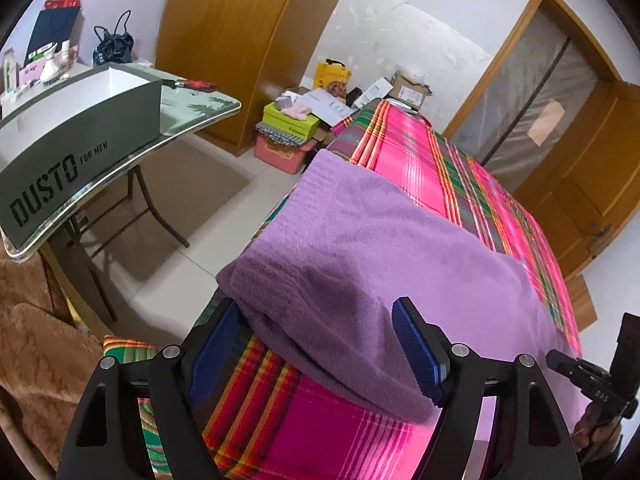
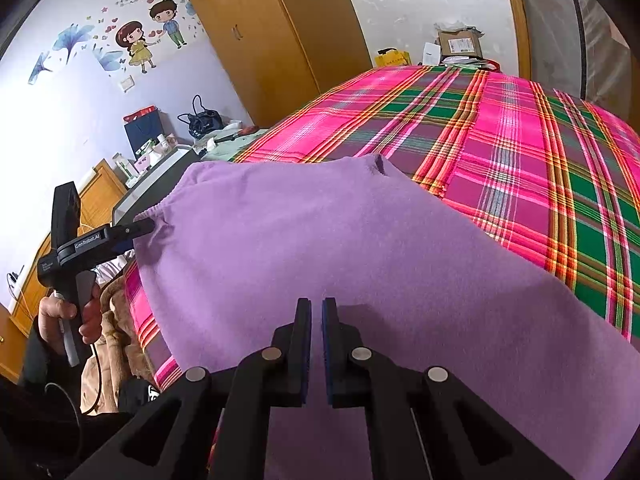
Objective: Fold clothes
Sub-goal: 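Move the open left gripper to the edge of the folded lilac sweatshirt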
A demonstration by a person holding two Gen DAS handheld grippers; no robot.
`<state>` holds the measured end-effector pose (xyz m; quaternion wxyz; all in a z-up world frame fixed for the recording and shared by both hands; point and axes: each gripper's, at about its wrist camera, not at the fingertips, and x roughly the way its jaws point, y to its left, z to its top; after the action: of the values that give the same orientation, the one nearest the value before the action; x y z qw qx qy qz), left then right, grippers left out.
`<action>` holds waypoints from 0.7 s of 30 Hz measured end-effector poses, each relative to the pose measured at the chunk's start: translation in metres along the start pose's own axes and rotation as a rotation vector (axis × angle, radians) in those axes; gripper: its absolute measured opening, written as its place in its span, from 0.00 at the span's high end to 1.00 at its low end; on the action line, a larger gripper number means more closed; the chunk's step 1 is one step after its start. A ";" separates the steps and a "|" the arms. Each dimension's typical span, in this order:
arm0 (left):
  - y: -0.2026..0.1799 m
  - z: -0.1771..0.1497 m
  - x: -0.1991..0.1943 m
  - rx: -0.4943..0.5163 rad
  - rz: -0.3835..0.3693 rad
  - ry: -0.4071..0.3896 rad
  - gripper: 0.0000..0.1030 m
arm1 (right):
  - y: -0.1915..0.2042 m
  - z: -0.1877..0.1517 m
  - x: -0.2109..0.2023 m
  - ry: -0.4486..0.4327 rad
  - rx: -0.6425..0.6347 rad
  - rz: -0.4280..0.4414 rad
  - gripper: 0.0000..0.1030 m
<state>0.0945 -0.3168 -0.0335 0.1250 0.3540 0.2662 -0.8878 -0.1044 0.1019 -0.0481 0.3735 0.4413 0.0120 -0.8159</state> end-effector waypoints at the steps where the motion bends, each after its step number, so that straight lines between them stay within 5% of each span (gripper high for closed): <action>1: 0.001 0.000 0.000 -0.002 -0.005 -0.006 0.23 | 0.000 0.000 0.001 0.001 0.000 0.001 0.95; 17: 0.025 0.000 -0.006 -0.126 -0.143 -0.055 0.25 | -0.004 0.000 0.009 0.022 0.000 0.006 0.95; 21: 0.031 0.003 -0.006 -0.179 -0.181 -0.070 0.35 | -0.001 -0.001 0.007 0.019 -0.006 0.010 0.95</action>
<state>0.1100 -0.3440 -0.0394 0.0848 0.2845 0.3707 -0.8800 -0.1071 0.0989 -0.0543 0.3788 0.4481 0.0158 -0.8096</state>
